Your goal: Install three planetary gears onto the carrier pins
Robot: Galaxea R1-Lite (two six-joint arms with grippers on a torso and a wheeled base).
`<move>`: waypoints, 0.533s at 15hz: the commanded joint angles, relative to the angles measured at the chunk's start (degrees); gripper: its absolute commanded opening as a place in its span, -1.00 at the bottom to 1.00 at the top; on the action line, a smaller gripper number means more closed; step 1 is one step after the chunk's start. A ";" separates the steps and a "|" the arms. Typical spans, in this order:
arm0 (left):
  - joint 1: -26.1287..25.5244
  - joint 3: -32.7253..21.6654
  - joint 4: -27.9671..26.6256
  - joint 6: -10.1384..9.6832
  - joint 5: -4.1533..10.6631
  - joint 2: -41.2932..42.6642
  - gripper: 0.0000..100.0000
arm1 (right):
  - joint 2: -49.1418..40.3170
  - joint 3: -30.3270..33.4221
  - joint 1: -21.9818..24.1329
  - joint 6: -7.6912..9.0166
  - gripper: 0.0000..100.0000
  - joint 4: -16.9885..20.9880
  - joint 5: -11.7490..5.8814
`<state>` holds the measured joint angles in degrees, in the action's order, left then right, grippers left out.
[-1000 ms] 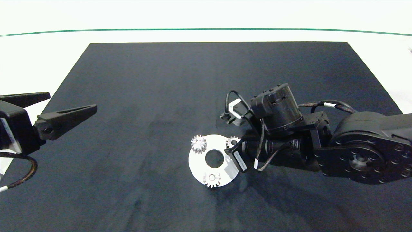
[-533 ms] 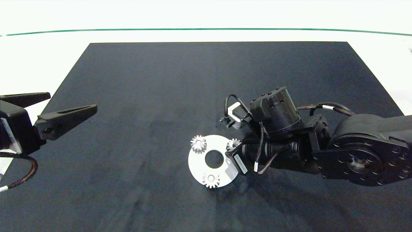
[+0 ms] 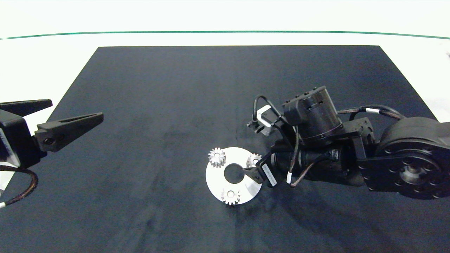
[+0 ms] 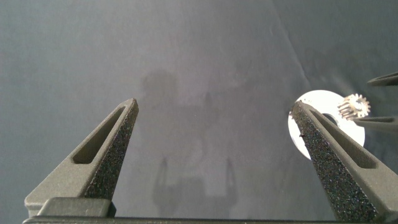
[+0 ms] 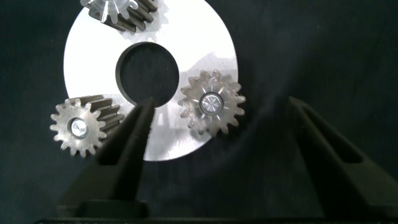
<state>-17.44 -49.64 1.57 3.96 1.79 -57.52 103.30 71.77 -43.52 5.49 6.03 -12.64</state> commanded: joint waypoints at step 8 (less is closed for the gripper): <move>4.70 -0.02 -5.97 -0.45 0.41 10.76 1.00 | -32.29 -7.25 8.01 -8.91 1.00 8.64 -5.11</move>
<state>-14.69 -49.49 -4.35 3.66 2.30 -48.87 81.40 67.37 -39.77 -3.02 14.47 -17.09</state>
